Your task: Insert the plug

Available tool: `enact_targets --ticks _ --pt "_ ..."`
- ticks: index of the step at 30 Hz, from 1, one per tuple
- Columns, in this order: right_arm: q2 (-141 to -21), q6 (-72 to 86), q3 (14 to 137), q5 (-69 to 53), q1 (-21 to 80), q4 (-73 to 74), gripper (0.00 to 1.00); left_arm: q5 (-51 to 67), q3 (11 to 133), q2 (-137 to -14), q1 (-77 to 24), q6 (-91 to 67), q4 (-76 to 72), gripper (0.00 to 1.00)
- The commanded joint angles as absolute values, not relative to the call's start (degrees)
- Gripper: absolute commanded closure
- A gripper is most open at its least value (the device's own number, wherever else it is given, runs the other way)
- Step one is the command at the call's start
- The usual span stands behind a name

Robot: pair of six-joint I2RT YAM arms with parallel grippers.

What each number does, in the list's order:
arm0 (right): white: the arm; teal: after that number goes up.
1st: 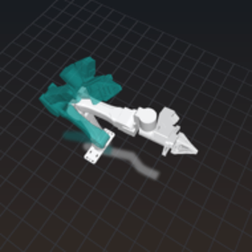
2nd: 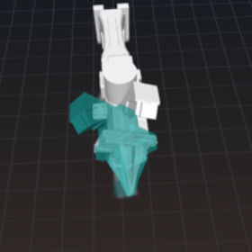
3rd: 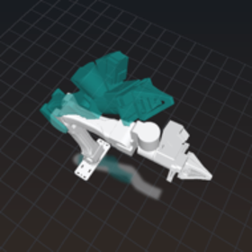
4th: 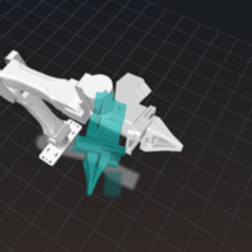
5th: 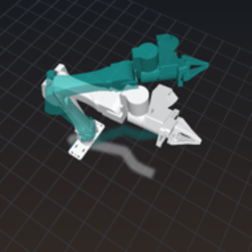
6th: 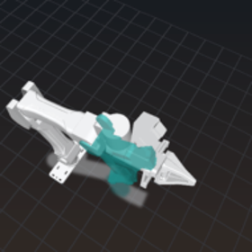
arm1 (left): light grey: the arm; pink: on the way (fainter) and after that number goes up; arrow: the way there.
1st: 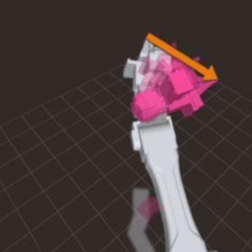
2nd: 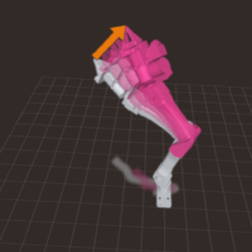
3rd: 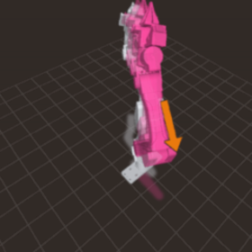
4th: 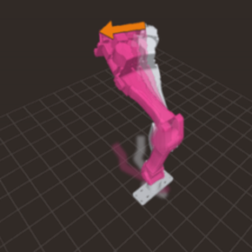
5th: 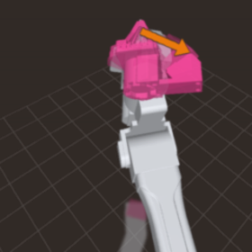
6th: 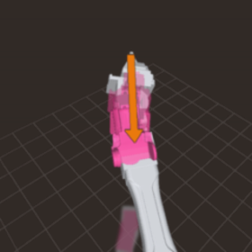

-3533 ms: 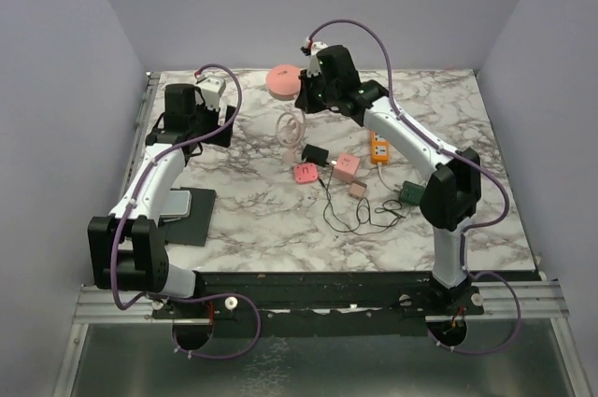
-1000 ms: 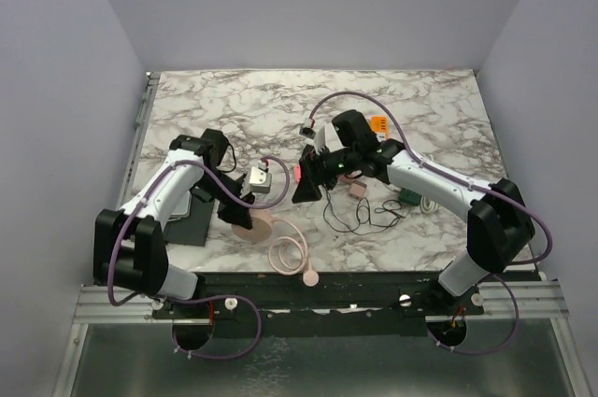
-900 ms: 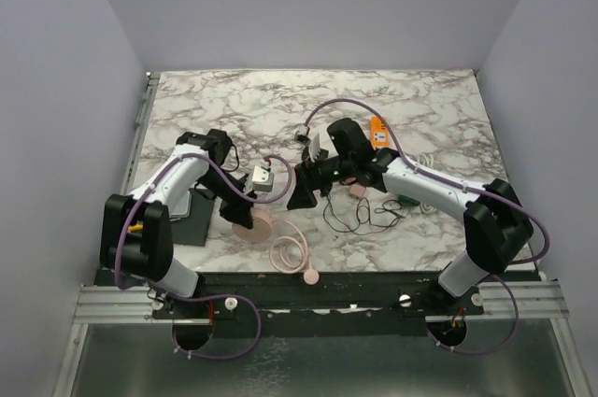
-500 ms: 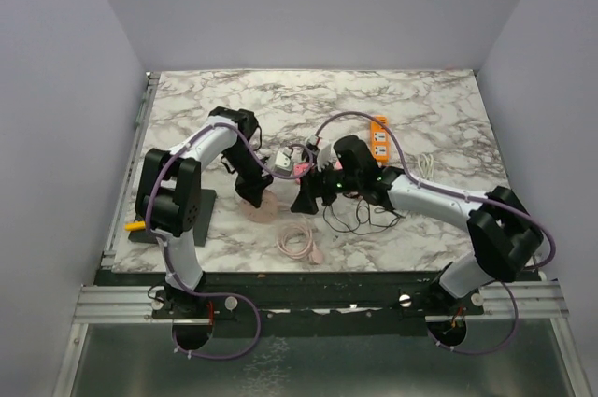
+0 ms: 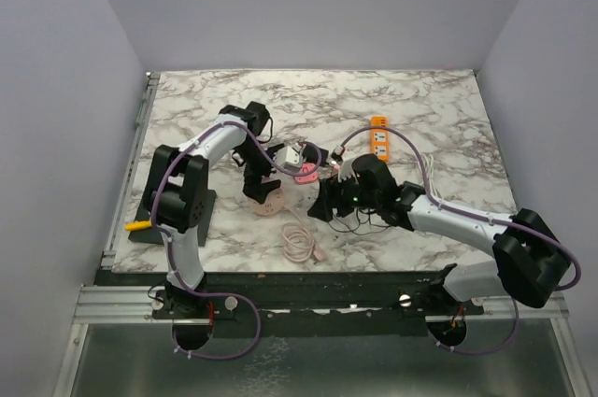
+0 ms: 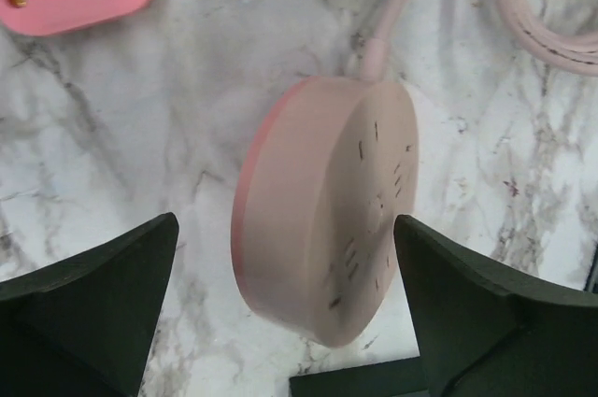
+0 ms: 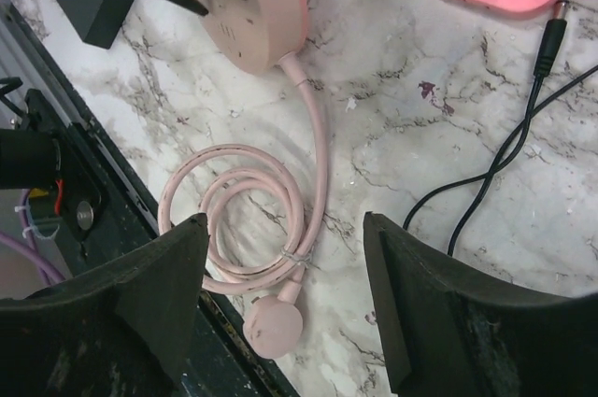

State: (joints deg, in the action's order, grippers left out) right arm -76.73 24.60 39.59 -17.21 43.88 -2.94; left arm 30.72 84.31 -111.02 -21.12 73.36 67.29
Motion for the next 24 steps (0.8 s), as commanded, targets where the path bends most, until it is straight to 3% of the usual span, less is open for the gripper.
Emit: enact_targets --ticks 1,11,16,24 --pt "-79.6 26.6 39.7 -15.4 44.2 -3.5 0.30 28.4 81.9 -104.6 -21.1 67.6 55.4 0.01" --pt "-81.7 26.5 42.9 -12.4 45.4 2.9 0.40 30.1 81.1 -96.5 -18.4 55.0 46.4 0.01" --pt "-79.0 25.3 52.5 1.8 40.2 13.4 0.19 31.1 79.8 -94.8 -18.4 48.8 45.3 0.01" --pt "-87.6 23.3 62.7 18.9 26.6 22.0 0.11 34.1 75.9 -91.5 -18.5 47.5 45.0 0.01"
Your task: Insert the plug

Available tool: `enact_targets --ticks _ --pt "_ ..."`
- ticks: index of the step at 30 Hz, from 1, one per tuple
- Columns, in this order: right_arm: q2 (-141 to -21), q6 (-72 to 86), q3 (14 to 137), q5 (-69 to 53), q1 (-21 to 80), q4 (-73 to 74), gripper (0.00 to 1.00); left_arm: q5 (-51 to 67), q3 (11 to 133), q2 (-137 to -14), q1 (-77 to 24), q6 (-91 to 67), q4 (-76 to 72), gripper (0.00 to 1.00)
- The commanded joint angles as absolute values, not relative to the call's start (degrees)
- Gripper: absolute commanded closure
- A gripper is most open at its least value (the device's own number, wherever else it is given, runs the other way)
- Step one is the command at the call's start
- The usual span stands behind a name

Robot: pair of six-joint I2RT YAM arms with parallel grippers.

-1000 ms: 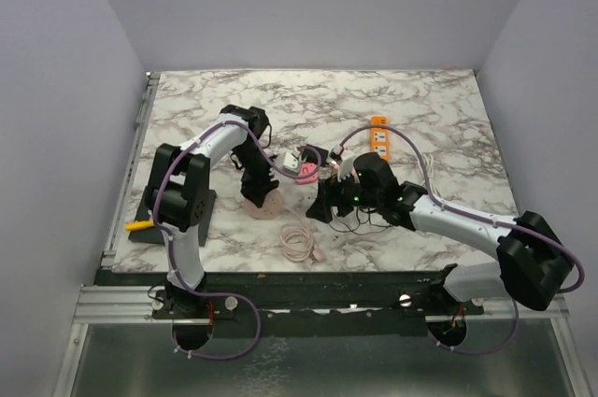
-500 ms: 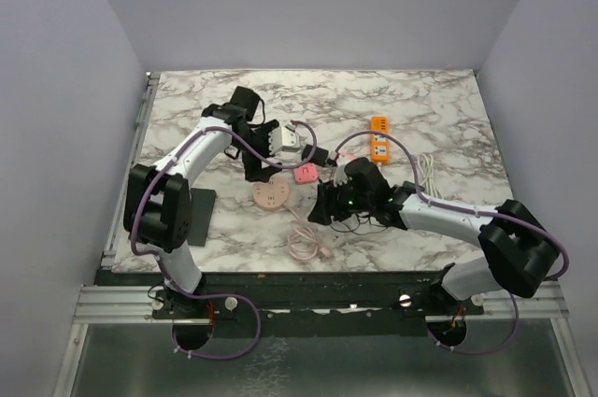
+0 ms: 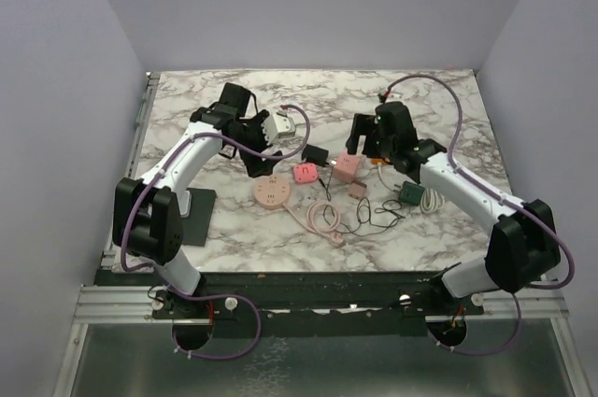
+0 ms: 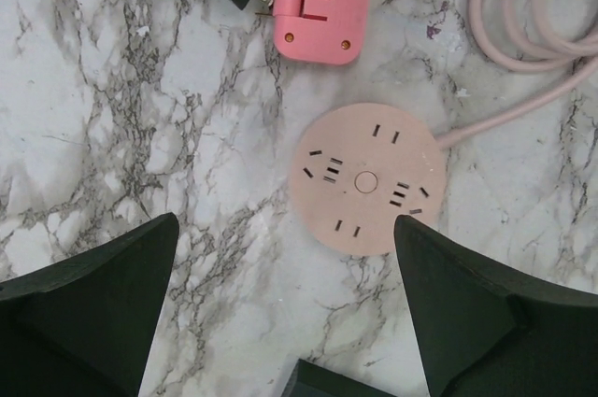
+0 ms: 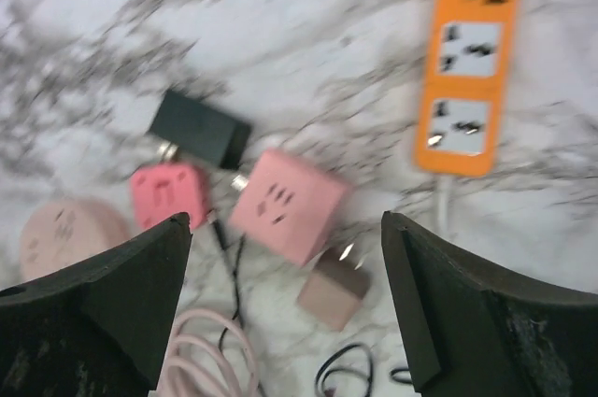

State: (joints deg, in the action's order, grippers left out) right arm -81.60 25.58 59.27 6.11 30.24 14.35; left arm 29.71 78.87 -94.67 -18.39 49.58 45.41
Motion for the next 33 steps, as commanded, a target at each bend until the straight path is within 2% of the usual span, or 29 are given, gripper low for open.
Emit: enact_targets --ticks 1,7,12,27,29,33 --pt "-89.7 22.9 63.6 19.8 25.6 22.2 0.11 34.7 75.3 -91.5 -18.8 47.3 45.0 0.01" --pt "-99.3 21.0 67.2 20.3 22.0 19.7 0.13 33.5 72.3 -91.7 -23.9 47.4 43.5 0.01" --pt "-107.1 19.5 75.3 21.6 20.5 21.9 0.14 32.6 72.6 -93.1 -30.2 47.3 43.4 0.01" --pt "-119.4 13.9 88.0 14.0 17.0 26.3 0.18 33.4 67.7 -95.9 -41.3 52.3 42.9 0.01" --pt "-120.3 13.7 88.8 12.5 16.9 27.0 0.21 32.1 67.3 -96.3 -42.6 53.5 42.8 0.01" --pt "-120.1 10.2 88.3 10.6 17.0 26.0 0.41 32.0 68.4 -97.3 -42.8 51.8 42.5 0.01"
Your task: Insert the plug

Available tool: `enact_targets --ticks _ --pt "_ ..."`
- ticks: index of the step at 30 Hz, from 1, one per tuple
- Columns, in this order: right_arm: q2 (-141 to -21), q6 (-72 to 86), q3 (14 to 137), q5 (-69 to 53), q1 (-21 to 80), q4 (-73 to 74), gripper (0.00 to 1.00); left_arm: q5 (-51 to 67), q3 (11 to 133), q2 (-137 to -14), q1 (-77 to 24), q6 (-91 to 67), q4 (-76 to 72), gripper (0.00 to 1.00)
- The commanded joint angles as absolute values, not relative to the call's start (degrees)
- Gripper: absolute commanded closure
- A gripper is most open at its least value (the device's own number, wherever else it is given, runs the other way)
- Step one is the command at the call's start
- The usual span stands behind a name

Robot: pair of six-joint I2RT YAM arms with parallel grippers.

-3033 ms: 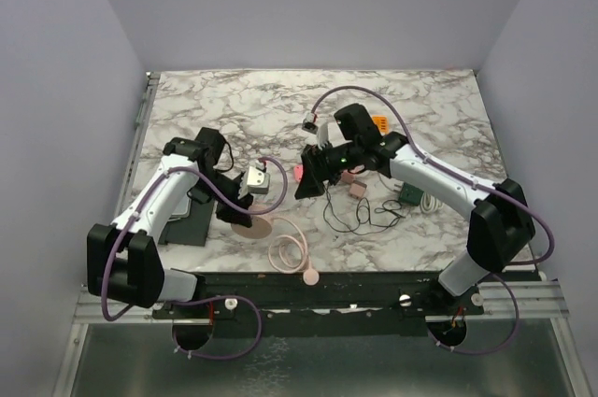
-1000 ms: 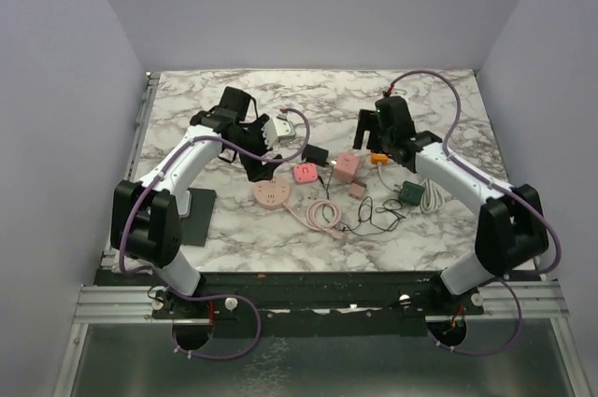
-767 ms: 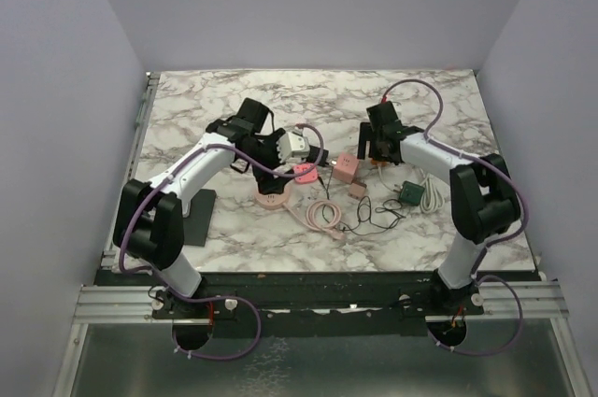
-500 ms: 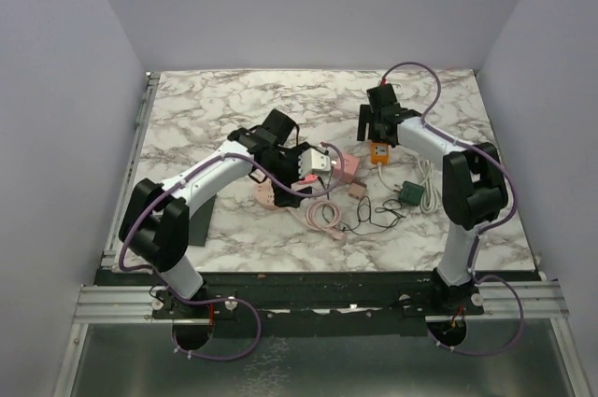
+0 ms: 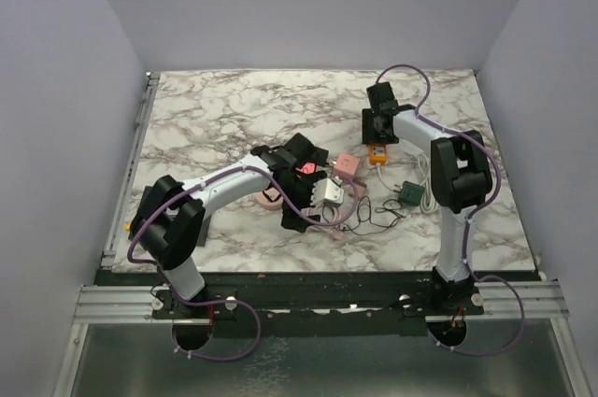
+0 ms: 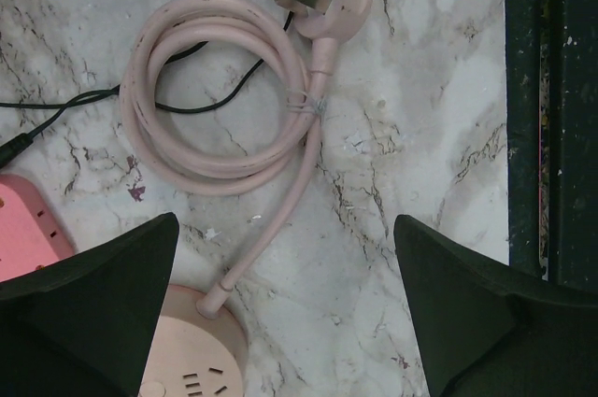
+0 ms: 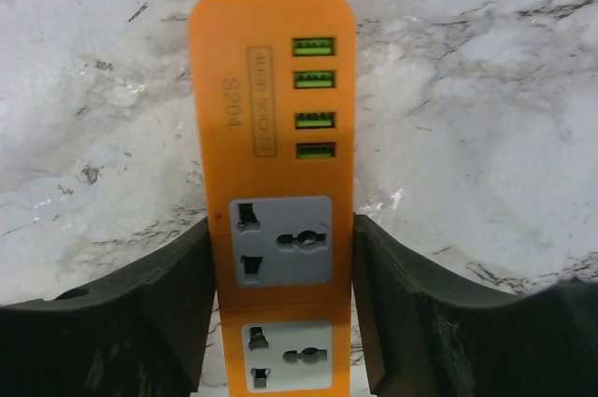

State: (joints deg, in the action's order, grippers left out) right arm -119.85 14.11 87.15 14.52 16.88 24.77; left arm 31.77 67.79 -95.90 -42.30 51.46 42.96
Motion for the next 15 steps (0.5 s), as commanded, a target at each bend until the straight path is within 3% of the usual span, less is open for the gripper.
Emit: enact_targets --ticks 1,4,15 --pt "-119.2 8.4 87.2 9.6 17.0 24.9 0.44 32.0 68.6 -97.3 -42.8 51.3 42.3 0.01" --pt "-114.9 3.9 83.5 10.0 16.8 21.5 0.56 31.9 68.4 -96.5 -42.8 51.2 41.9 0.01" --pt "-87.4 -19.4 60.6 14.2 13.3 3.0 0.77 29.5 67.5 -93.9 -42.6 51.4 41.8 0.01"
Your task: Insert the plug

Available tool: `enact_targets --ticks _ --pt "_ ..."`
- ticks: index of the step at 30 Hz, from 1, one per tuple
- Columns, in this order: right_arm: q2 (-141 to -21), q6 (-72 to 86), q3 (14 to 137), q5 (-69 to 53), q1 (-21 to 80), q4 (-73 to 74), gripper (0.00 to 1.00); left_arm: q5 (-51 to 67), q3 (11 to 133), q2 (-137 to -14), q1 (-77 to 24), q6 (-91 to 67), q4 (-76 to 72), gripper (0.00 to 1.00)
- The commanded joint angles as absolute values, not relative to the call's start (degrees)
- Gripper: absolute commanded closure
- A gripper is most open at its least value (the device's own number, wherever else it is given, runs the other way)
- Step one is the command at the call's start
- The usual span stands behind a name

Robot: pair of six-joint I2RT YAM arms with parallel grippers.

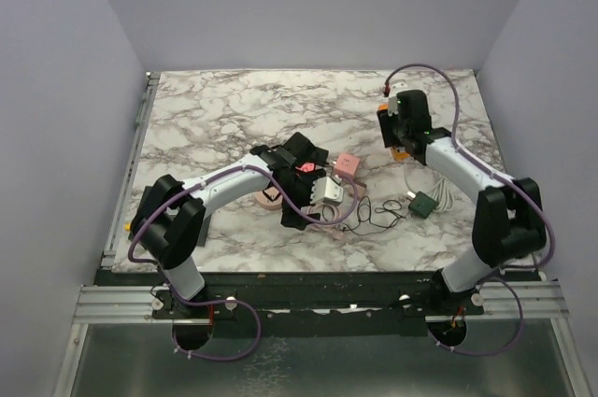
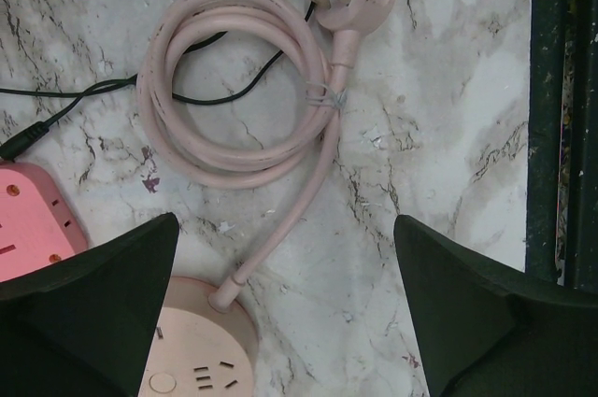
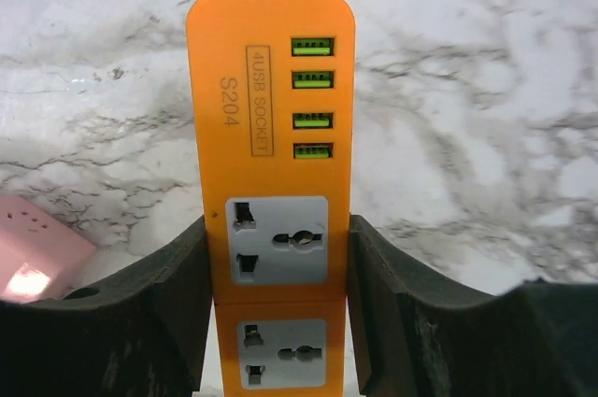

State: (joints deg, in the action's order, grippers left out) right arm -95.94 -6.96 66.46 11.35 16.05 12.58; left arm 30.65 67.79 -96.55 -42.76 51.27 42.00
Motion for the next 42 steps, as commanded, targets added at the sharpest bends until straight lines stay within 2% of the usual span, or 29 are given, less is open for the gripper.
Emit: enact_targets --ticks 1,6,10,13,20,25,29,34,35,36,37,38,42 --pt "-86.4 -20.4 59.8 14.8 12.2 3.8 0.79 29.4 67.6 -93.5 -42.2 51.4 41.8 0.01" --pt "-83.7 -26.2 54.0 19.0 8.9 3.0 0.81 31.2 67.9 -92.9 -40.5 49.2 41.7 0.01" --pt "-84.2 -33.8 52.2 5.8 9.2 8.7 0.84 31.2 67.6 -92.7 -40.3 49.1 41.9 0.01" --pt "-85.0 -39.8 50.3 0.8 10.4 11.6 0.87 31.5 67.8 -92.4 -39.9 49.1 42.0 0.01" --pt "-84.3 -53.4 46.4 -11.3 13.6 17.7 0.86 32.2 68.9 -92.3 -38.4 48.4 42.4 0.01" --pt "-83.2 -57.9 41.5 -11.7 15.3 16.1 0.82 32.4 69.5 -92.1 -37.5 49.2 42.5 0.01" --pt "-85.7 -59.0 39.2 -5.9 15.3 9.6 0.77 32.8 70.1 -92.4 -36.8 49.0 42.5 0.01" --pt "-88.8 -54.3 42.7 -2.9 15.4 9.5 0.62 33.3 70.7 -91.9 -35.8 49.2 42.5 0.01" --pt "-88.8 -53.0 44.3 -3.0 15.3 10.8 0.54 33.3 70.9 -91.8 -35.7 49.1 42.5 0.01" --pt "-88.6 -52.0 45.4 -3.2 15.3 12.1 0.25 33.4 71.0 -91.7 -35.4 49.2 42.5 0.01" --pt "-88.2 -51.1 46.3 -3.9 15.3 13.9 0.03 33.5 71.1 -91.8 -35.3 49.1 42.5 0.01" --pt "-87.5 -50.3 47.1 -5.2 15.3 16.0 0.00 33.7 71.2 -91.9 -35.2 49.1 42.5 0.01" --pt "-85.3 -42.5 50.8 -6.0 15.2 19.4 0.00 34.5 71.5 -92.3 -34.7 48.9 42.5 0.01"
